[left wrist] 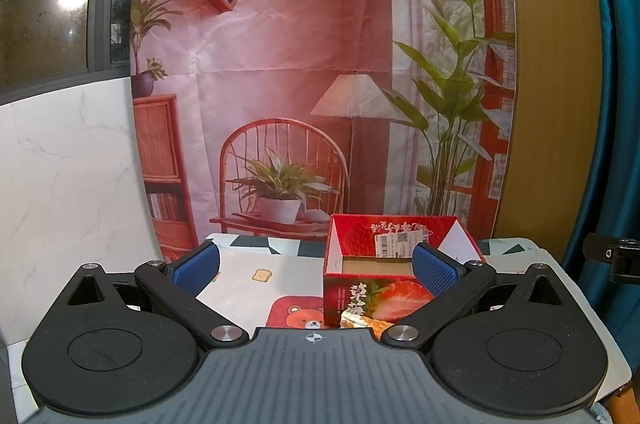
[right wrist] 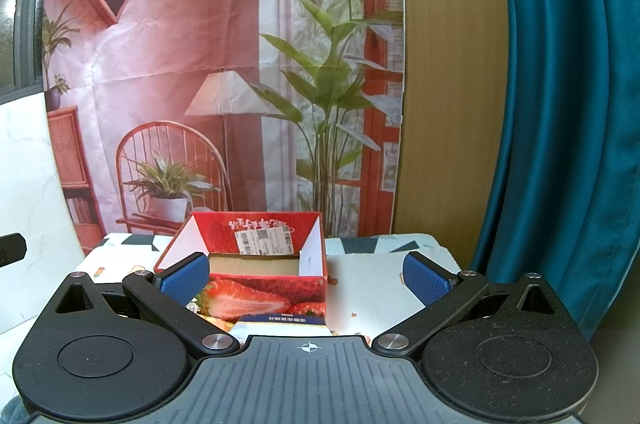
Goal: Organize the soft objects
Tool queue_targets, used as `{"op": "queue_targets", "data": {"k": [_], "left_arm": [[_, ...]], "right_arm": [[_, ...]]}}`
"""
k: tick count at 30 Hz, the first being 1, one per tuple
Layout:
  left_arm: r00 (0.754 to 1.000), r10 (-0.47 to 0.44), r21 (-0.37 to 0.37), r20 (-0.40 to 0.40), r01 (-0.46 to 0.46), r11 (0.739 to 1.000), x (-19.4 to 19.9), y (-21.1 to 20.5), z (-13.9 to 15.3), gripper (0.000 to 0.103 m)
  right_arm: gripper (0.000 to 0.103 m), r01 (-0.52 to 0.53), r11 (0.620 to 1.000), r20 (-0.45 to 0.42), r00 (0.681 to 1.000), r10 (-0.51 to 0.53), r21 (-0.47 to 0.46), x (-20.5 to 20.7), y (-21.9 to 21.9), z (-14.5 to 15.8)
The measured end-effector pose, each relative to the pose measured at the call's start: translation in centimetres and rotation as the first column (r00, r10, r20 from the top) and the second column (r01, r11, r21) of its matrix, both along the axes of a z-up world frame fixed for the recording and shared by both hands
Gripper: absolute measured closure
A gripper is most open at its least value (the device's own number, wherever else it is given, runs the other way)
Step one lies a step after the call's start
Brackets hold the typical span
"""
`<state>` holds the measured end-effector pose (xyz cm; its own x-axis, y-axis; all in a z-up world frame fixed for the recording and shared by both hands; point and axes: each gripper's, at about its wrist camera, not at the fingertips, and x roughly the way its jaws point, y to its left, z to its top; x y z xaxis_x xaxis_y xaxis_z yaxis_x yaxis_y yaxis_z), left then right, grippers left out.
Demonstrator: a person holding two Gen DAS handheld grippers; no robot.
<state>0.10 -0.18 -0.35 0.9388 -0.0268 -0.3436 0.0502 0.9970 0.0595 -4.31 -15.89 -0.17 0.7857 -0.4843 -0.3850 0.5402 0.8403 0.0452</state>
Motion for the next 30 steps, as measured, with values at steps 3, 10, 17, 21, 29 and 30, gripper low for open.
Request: {"op": "queue_targets", "data": {"k": [3, 10, 17, 21, 29, 30], "left_arm": [[1.0, 0.0, 0.002, -0.002, 0.0, 1.0, -0.1, -0.1, -0.1, 0.0], [1.0, -0.002, -0.001, -0.007, 0.002, 1.0, -0.1, -0.1, -0.2, 0.0], [1.0, -0.005, -0.004, -0.016, 0.005, 1.0, 0.0, 0.0, -0.1, 0.0], [1.0, -0.006, -0.006, -0.017, 0.005, 1.0, 0.1, 0.0, 0.0, 0.0], [1.0, -0.005, -0.006, -0.022, 0.005, 1.0, 0.2, 0.1, 0.1, 0.0], [1.0, -0.006, -0.006, -0.022, 0.005, 1.0, 0.2, 0.1, 0.1, 0.0]], "right_arm": [[0.0, 0.0, 1.0, 0.0, 1.0, 0.0, 0.001, 0.0, 0.0, 0.0], [0.0, -0.004, 1.0, -0.003, 1.0, 0.004, 0.006, -0.1, -0.5, -1.4], [0.0, -0.003, 1.0, -0.006, 1.0, 0.003, 0.007, 0.0, -0.5, -1.3], [0.0, -0.004, 1.0, -0.007, 1.0, 0.004, 0.006, 0.1, -0.5, -1.2], [0.0, -0.004, 1.0, -0.011, 1.0, 0.004, 0.01, 0.2, -0.5, -1.3], [0.0, -0.005, 1.0, -0.01, 1.0, 0.005, 0.01, 0.1, -0.5, -1.3]]}}
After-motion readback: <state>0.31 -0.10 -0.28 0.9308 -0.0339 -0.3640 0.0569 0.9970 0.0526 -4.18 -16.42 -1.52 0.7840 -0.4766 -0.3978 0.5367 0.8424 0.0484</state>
